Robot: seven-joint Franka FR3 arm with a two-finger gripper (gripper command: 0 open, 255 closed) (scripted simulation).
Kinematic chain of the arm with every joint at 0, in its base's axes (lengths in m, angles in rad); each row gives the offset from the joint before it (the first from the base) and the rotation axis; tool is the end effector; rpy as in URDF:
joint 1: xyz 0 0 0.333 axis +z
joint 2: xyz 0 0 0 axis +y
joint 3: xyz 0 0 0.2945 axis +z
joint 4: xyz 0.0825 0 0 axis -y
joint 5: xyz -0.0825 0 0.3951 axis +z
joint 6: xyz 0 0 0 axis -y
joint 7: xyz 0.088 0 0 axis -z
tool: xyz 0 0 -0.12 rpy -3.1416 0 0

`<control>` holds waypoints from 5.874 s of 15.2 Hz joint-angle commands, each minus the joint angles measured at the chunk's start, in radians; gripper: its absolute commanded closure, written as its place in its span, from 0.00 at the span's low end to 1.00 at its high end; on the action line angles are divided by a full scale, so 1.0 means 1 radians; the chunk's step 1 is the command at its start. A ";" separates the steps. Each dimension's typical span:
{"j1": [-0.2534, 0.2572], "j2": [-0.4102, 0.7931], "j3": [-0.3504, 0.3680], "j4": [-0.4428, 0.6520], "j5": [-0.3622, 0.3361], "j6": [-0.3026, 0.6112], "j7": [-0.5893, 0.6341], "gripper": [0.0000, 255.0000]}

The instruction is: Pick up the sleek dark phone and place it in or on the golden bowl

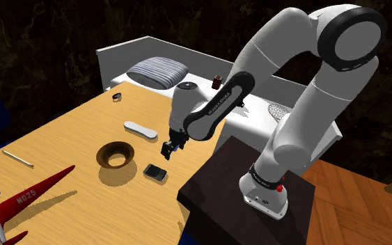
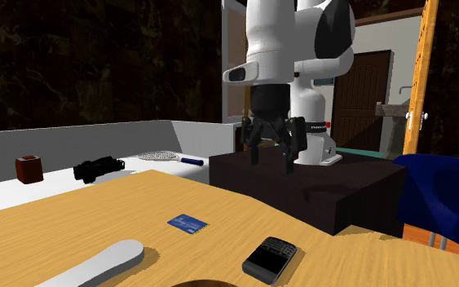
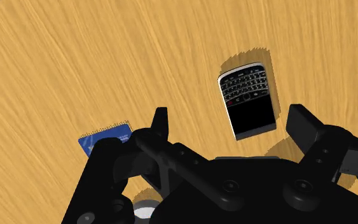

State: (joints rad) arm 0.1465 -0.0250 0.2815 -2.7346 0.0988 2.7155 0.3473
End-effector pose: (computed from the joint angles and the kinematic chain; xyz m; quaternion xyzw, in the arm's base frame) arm 0.3691 0.1639 0.1853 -0.9998 0.0046 0.0040 0.0168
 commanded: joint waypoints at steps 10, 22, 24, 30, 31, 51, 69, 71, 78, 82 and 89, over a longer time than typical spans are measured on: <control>0.195 0.438 -0.166 0.170 -0.354 0.269 0.303 0.00; 0.240 0.535 -0.215 0.205 -0.376 0.333 0.324 0.00; 0.240 0.535 -0.215 0.205 -0.376 0.333 0.324 1.00; 0.240 0.535 -0.215 0.205 -0.376 0.333 0.324 1.00; 0.240 0.535 -0.215 0.205 -0.376 0.333 0.324 1.00; 0.094 0.228 -0.038 0.122 -0.234 0.107 0.211 1.00; 0.109 0.475 -0.057 0.668 -0.253 -0.200 0.186 1.00; 0.118 0.535 -0.063 0.774 -0.258 -0.247 0.183 1.00; 0.135 0.644 -0.079 0.884 -0.275 -0.249 0.187 1.00; 0.141 0.686 -0.088 0.892 -0.285 -0.215 0.193 1.00; 0.151 0.747 -0.102 0.909 -0.298 -0.170 0.201 1.00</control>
State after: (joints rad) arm 0.2971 0.7172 0.1809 -1.8285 -0.1982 2.5423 0.5480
